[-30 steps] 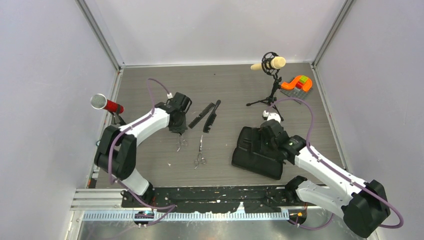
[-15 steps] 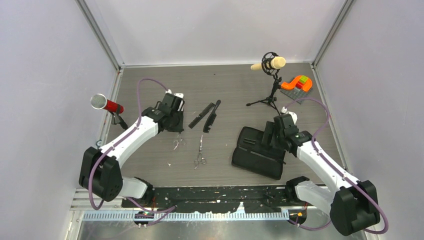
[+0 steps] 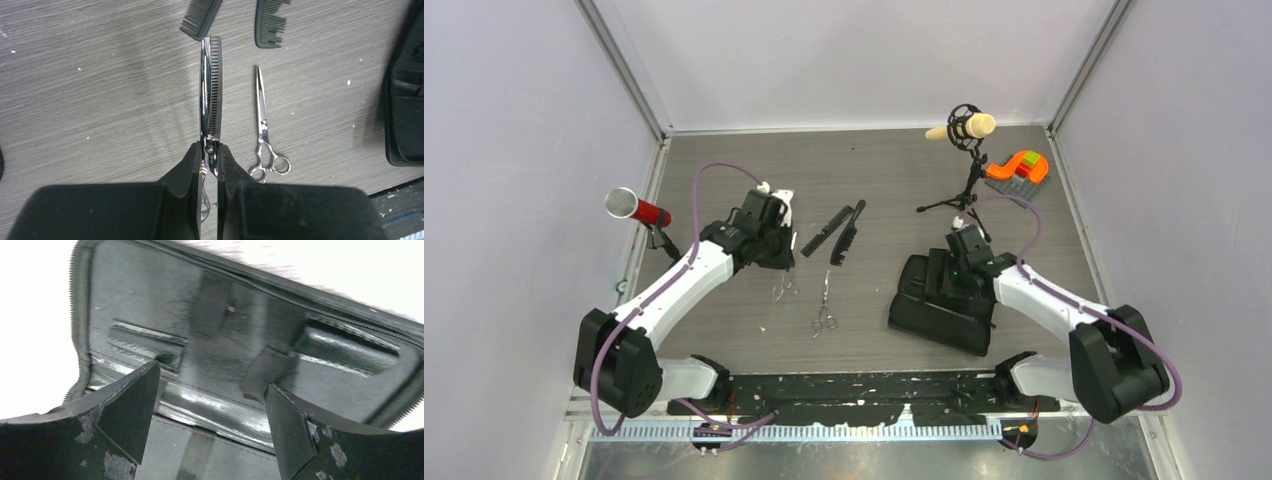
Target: Sort the hair-cutting tools
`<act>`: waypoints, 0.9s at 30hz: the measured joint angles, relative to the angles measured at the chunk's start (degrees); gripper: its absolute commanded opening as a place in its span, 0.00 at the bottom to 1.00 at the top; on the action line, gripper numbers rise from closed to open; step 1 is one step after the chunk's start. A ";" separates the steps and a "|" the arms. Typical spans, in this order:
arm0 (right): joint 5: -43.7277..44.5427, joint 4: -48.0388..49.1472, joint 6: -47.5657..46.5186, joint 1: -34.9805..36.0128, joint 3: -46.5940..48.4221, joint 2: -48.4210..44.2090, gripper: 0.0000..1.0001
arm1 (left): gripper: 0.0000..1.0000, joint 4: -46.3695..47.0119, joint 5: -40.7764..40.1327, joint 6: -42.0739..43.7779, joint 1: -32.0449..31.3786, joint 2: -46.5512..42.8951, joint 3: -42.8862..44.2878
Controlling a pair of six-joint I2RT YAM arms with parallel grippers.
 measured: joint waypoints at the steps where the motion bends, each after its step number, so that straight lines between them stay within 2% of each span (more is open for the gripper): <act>1: -0.11 0.46 -0.09 1.01 0.48 1.33 0.84 | 0.00 0.15 0.55 0.00 0.00 -0.39 -0.20; 7: -2.10 4.57 -0.02 7.69 4.83 7.48 0.84 | 0.00 0.92 2.82 -0.22 0.00 -1.99 -1.86; 16: -8.46 8.52 -1.38 12.74 7.78 8.85 0.84 | 0.00 1.70 5.40 -0.26 -2.03 -3.37 -2.93; 20: -12.02 9.33 -2.08 12.74 7.76 5.57 0.84 | 0.00 2.62 5.99 -0.04 -4.79 -3.37 -2.93; 27: -17.55 14.91 0.61 12.76 7.74 -6.27 0.82 | 0.00 3.21 6.38 1.77 -10.51 -3.37 -2.47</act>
